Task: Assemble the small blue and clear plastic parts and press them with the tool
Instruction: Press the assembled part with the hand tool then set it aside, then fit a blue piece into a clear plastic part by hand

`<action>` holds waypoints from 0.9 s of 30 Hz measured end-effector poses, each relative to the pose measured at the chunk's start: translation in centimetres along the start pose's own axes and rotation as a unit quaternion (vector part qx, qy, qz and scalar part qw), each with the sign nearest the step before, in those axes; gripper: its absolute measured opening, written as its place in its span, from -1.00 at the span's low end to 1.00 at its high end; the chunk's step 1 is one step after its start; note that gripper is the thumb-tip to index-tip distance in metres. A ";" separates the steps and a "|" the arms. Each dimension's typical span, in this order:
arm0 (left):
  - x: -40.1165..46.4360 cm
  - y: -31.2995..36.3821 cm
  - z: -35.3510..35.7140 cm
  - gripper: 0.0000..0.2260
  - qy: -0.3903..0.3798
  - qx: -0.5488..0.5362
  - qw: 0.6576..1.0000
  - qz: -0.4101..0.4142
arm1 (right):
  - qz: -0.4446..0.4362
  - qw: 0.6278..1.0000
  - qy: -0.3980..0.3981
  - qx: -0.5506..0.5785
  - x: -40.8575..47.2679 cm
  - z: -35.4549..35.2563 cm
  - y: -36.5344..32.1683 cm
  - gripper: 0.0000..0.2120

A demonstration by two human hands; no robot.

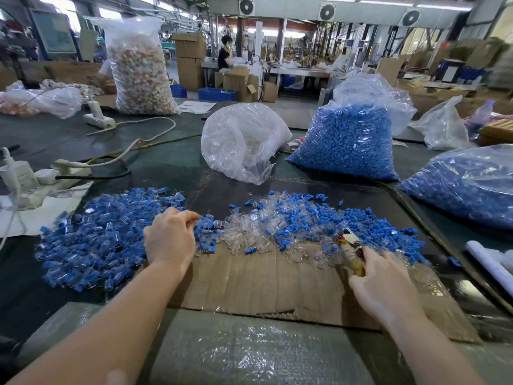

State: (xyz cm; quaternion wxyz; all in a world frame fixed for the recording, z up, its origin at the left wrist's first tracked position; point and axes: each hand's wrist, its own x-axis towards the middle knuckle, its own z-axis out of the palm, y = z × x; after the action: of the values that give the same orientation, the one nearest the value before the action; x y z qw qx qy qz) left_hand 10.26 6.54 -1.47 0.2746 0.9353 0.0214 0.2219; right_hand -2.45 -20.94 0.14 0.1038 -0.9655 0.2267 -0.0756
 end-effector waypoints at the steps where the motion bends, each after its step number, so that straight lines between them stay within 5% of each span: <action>1: 0.0 -0.3 0.1 -0.79 -0.004 0.016 1.000 -0.003 | 0.001 1.000 0.004 -0.017 0.0 0.4 0.2 -0.68; 6: -0.9 0.7 0.9 -0.77 0.013 0.044 0.998 0.052 | 0.002 0.998 0.018 -0.065 0.1 1.5 0.6 -0.48; 12: -3.0 3.7 2.3 -0.83 -0.081 0.022 0.983 0.164 | -0.006 0.994 0.030 -0.104 0.0 1.9 0.9 -0.44; 19: -3.6 4.6 3.0 -0.82 -0.121 0.060 0.977 0.166 | 0.011 0.991 0.064 -0.115 -0.7 1.2 0.1 -0.46; 23: -4.3 5.8 3.1 -0.82 -0.122 -0.013 0.975 0.184 | -0.138 0.975 0.171 0.039 -1.3 1.4 -2.2 -0.70; 27: -5.5 7.6 3.7 -0.81 -0.169 -0.080 0.961 0.202 | -0.213 0.958 0.125 0.147 -1.3 2.3 -5.0 -0.76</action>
State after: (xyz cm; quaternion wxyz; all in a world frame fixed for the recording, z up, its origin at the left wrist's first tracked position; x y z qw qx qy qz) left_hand 6.20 -2.64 -2.48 0.2972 0.9192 -0.2325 0.1127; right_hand -1.03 -15.57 -1.06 0.1972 -0.9482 0.0134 -0.2488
